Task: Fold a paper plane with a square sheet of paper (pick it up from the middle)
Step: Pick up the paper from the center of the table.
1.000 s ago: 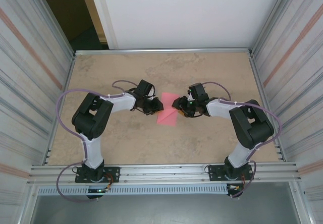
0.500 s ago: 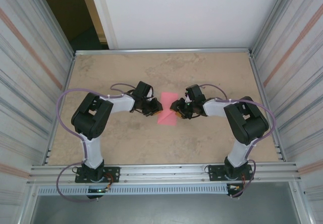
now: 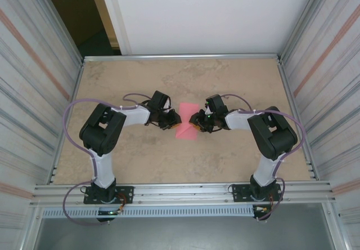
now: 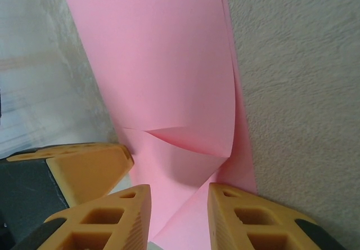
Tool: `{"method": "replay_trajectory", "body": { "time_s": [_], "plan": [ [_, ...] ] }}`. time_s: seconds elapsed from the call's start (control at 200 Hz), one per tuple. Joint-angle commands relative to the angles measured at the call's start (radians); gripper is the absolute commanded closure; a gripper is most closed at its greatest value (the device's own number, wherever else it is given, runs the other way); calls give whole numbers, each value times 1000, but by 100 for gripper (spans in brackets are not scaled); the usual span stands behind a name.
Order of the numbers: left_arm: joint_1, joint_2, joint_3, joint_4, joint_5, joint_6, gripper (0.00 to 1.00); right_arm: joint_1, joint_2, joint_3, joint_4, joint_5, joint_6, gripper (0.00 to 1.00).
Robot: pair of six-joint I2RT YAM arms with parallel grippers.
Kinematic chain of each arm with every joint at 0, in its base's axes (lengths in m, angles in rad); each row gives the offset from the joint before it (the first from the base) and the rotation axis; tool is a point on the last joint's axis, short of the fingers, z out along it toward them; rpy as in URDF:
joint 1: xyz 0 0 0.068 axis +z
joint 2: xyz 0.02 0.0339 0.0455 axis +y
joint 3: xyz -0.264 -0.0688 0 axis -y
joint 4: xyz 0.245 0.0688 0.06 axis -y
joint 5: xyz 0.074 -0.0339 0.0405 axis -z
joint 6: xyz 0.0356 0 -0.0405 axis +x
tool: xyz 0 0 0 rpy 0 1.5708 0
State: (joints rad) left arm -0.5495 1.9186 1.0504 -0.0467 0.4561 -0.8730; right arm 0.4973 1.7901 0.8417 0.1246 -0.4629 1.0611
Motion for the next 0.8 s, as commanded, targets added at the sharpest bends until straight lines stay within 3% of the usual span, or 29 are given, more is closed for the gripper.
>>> {"method": "replay_trajectory", "body": {
  "time_s": [0.0, 0.797],
  "plan": [
    [2, 6, -33, -50, -22, -9, 83, 4, 28, 15, 38, -19, 35, 69],
    [17, -23, -15, -61, -20, 2, 82, 4, 41, -30, 152, -23, 78, 84]
  ]
}}
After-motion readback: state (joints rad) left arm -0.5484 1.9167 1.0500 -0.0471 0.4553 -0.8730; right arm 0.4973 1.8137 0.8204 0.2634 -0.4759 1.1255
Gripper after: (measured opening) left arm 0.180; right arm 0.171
